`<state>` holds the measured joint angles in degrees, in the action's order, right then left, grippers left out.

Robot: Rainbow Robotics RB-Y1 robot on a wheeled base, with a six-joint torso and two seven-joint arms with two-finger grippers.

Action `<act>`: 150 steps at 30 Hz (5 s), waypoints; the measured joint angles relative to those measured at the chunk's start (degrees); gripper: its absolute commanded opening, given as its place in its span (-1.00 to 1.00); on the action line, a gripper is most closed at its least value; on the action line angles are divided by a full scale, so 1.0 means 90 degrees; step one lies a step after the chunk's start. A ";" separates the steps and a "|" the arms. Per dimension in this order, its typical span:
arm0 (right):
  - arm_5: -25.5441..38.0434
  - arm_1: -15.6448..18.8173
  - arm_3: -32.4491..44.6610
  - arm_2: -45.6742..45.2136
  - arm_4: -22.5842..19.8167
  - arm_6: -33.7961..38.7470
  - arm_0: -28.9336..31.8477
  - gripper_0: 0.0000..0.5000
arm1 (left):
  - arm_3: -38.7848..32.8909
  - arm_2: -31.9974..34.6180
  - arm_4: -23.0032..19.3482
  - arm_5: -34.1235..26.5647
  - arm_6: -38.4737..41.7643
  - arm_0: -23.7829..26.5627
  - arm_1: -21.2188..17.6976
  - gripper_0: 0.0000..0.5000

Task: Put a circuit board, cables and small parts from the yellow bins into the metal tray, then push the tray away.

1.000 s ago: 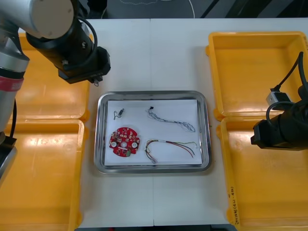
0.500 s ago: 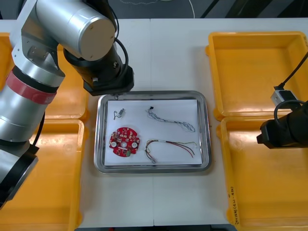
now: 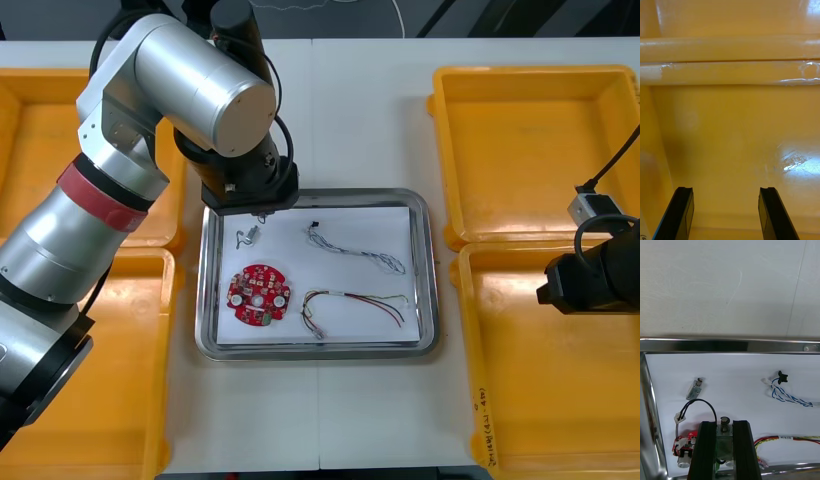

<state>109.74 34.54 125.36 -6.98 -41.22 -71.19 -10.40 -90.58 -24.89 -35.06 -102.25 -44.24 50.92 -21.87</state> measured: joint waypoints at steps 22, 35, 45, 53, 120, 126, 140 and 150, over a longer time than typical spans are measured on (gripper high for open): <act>0.0000 0.0000 -0.0001 -0.0105 -0.0010 0.0000 0.0183 1.00 | 0.0440 -0.0376 0.0151 0.0718 0.0000 -0.0038 0.0051 -1.00; 0.0000 0.0000 -0.0001 -0.0106 -0.0010 0.0000 0.0187 1.00 | 0.0441 -0.0376 0.0279 0.0779 0.0000 -0.0213 0.0054 -1.00; 0.0000 0.0000 -0.0002 -0.0106 -0.0010 0.0000 0.0188 1.00 | 0.0441 -0.0376 0.0346 0.0794 0.0000 -0.0333 0.0060 -1.00; 0.0000 0.0000 -0.0002 -0.0106 -0.0010 0.0000 0.0188 1.00 | 0.0441 -0.0376 0.0360 0.0806 0.0000 -0.0357 0.0067 -0.47; 0.0000 0.0000 -0.0004 -0.0105 -0.0334 -0.0001 0.0202 1.00 | -0.1895 0.1839 -0.0861 -0.0814 -0.0030 -0.0488 -0.1833 1.00; 0.0001 0.0000 0.0018 -0.0020 -0.0366 -0.0001 0.0201 1.00 | -0.1884 0.2107 -0.1093 -0.0815 -0.0386 -0.0767 -0.2229 1.00; 0.0001 0.0000 0.0246 0.0529 -0.0383 -0.0001 0.0195 1.00 | -0.2358 0.3159 -0.1314 -0.0819 -0.2018 -0.2083 -0.2668 1.00; 0.0001 0.0001 0.0395 0.1192 -0.0387 -0.0349 -0.0031 1.00 | -0.2999 0.3763 -0.1499 -0.0819 -0.2019 -0.2957 -0.2805 1.00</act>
<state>109.76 34.55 128.92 3.75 -44.70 -74.33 -10.68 -117.57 8.98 -48.55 -109.62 -62.41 24.30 -47.12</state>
